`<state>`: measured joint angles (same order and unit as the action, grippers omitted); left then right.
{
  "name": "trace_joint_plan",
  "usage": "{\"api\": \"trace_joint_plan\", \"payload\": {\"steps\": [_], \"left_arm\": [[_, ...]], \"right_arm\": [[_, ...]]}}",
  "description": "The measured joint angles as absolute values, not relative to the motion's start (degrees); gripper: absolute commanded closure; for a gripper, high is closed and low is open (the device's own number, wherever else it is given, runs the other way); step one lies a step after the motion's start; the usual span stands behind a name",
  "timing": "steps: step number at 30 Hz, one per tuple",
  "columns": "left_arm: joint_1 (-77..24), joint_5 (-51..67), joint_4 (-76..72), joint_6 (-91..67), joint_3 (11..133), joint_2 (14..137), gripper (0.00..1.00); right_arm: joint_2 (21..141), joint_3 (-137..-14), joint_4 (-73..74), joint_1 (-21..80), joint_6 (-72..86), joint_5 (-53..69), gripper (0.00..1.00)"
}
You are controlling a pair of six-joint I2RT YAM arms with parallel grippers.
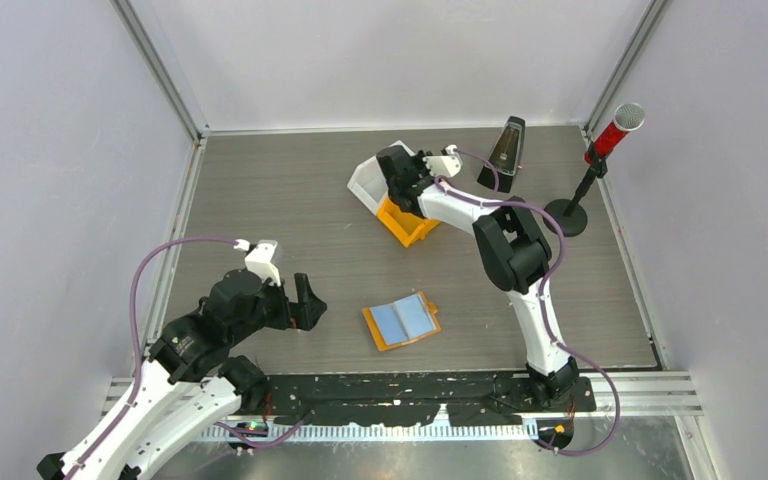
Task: Take the credit cards out of the card holder
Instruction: Place the credit card in the storage box.
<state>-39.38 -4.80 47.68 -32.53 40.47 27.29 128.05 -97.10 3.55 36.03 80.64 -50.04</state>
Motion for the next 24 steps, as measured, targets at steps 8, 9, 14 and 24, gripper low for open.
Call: {"api": "trace_joint_plan", "payload": {"steps": [8, 9, 14, 24], "left_arm": [[-39.4, -5.6, 47.9, -32.6, 40.5, 27.3, 0.01], [-39.4, -5.7, 47.9, -32.6, 40.5, 27.3, 0.01], [-39.4, -6.1, 48.0, -32.6, 40.5, 27.2, 0.01], [-39.4, -6.2, 48.0, -32.6, 40.5, 27.1, 0.01]], "right_arm": [[128.9, -98.1, 3.6, 35.4, 80.2, -49.5, 0.92], [128.9, -98.4, 3.5, 35.3, 80.1, -49.3, 0.89], [129.0, -98.9, 3.5, 34.8, 79.0, -47.9, 0.79], [129.0, -99.5, 5.4, 33.7, 78.6, -46.1, 0.73]]}}
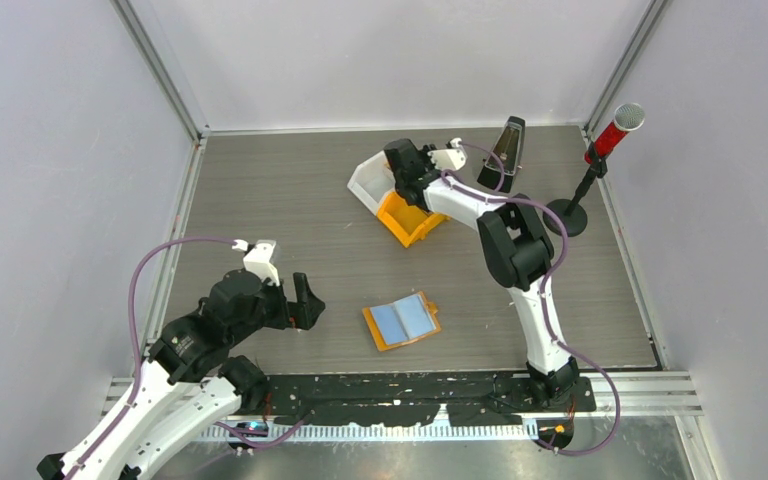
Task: Take the credit cards out of the card holder
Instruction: Place the credit card in the storage box, then remove the credit card from the card holder.
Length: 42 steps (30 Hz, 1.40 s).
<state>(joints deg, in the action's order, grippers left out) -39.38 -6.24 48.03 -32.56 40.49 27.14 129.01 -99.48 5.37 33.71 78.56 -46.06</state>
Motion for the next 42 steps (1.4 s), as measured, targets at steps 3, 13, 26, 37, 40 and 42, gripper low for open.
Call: {"api": "trace_joint_plan", "payload": {"steps": [3, 13, 26, 37, 40, 42], "left_arm": [[-39.4, -6.2, 48.1, -32.6, 40.5, 27.1, 0.01], [-39.4, -6.4, 48.2, -32.6, 40.5, 28.0, 0.01], [-39.4, -3.8, 48.2, -33.1, 40.4, 31.1, 0.04], [-39.4, 7.7, 38.2, -37.8, 35.9, 40.9, 0.16], [-39.4, 10.6, 33.8, -39.1, 35.8, 45.9, 0.21], [-39.4, 12.7, 30.4, -40.1, 35.6, 48.9, 0.28]], "right_arm": [[128.9, -99.5, 6.0, 33.1, 78.1, -45.5, 0.69], [117.8, -96.1, 9.2, 31.2, 71.6, -42.0, 0.60], [88.1, -68.1, 1.9, 30.7, 48.6, -15.2, 0.58], [68.8, -36.9, -0.2, 34.1, 41.0, 4.9, 0.57], [66.1, -30.8, -0.8, 36.1, 40.4, 8.3, 0.57], [65.1, -28.7, -1.0, 37.5, 40.2, 9.9, 0.55]]}}
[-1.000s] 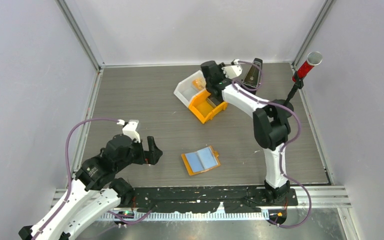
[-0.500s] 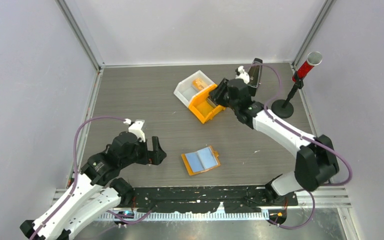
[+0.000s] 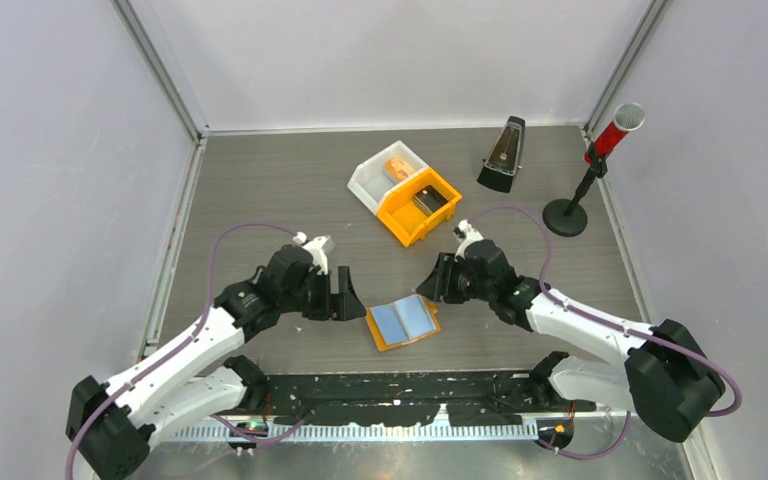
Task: Take the credit cards out of the card holder
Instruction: Remove the credit card from the card holder.
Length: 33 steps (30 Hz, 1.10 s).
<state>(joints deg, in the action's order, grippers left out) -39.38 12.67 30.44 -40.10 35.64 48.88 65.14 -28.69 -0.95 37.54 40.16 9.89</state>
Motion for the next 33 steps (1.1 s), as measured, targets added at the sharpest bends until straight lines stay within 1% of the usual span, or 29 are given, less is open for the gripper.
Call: {"api": "trace_joint_plan", "payload": {"steps": [2, 3, 5, 6, 7, 10, 12, 22, 28, 33], "left_arm": [[-39.4, 14.9, 26.7, -41.1, 35.5, 51.6, 0.36], [-39.5, 16.5, 23.9, -41.9, 35.4, 53.5, 0.42], [-39.9, 18.7, 19.7, -43.2, 35.4, 57.0, 0.58], [-40.2, 19.7, 17.5, -43.7, 35.4, 58.9, 0.64], [-40.6, 20.6, 15.6, -44.3, 35.4, 60.9, 0.69], [-41.7, 22.4, 11.3, -45.6, 35.5, 65.7, 0.75], [-42.0, 23.3, 8.8, -46.7, 35.5, 68.2, 0.78], [-42.3, 24.1, 0.8, -48.9, 34.7, 77.2, 0.83], [-42.4, 22.8, 1.8, -48.0, 33.9, 81.7, 0.86], [-43.0, 20.6, 3.1, -46.9, 33.7, 83.2, 0.87]], "right_arm": [[64.4, -27.2, -1.6, 39.6, 39.9, 11.0, 0.53], [63.9, -26.6, -2.0, 40.7, 39.8, 11.3, 0.53], [63.1, -25.6, -2.7, 42.3, 39.7, 11.7, 0.53], [62.7, -25.1, -3.0, 42.9, 39.7, 11.9, 0.53], [62.4, -24.8, -3.4, 43.4, 39.7, 12.2, 0.54], [62.3, -24.2, -4.3, 43.5, 39.7, 12.3, 0.54], [62.3, -24.1, -4.5, 43.5, 39.7, 12.4, 0.54], [65.3, -21.6, -9.3, 43.5, 41.2, 14.5, 0.53], [67.0, -21.6, -9.6, 43.7, 41.7, 14.4, 0.50], [67.5, -21.6, -8.9, 43.8, 41.6, 13.0, 0.50]]}}
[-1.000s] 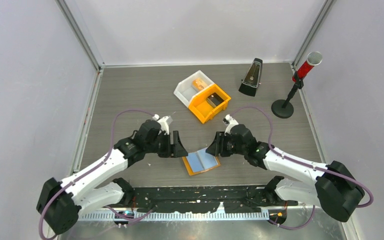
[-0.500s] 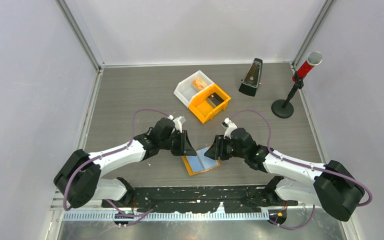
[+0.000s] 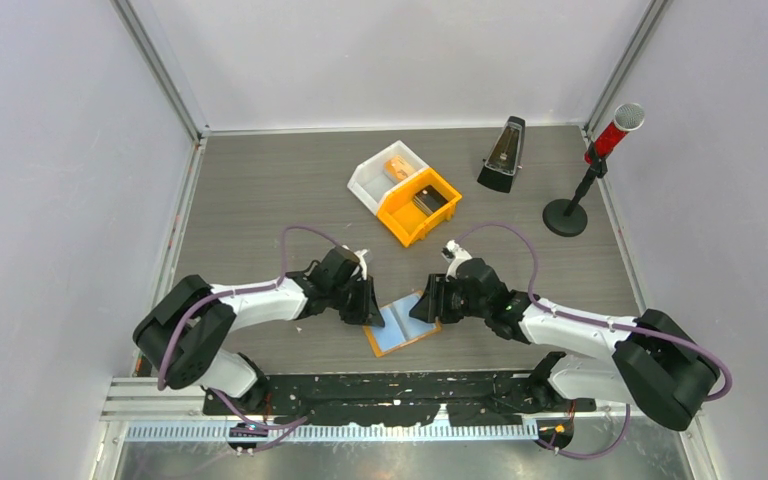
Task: Take the credit cards out of the card holder
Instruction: Remove the credit card from the card holder.
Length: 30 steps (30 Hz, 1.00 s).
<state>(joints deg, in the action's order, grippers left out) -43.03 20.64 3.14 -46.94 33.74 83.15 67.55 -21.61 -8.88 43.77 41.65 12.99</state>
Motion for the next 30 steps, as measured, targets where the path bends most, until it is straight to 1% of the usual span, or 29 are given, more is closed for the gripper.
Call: {"api": "trace_joint_plan", "payload": {"steps": [19, 30], "left_arm": [[-43.5, 20.3, 2.8, -46.0, 33.7, 83.9, 0.87], [-43.6, 20.1, 2.8, -46.0, 33.7, 83.9, 0.87]], "right_arm": [[69.5, -24.3, -4.0, 45.4, 38.9, 8.0, 0.50], [71.5, -25.2, -3.8, 47.0, 38.5, 8.0, 0.51]]}}
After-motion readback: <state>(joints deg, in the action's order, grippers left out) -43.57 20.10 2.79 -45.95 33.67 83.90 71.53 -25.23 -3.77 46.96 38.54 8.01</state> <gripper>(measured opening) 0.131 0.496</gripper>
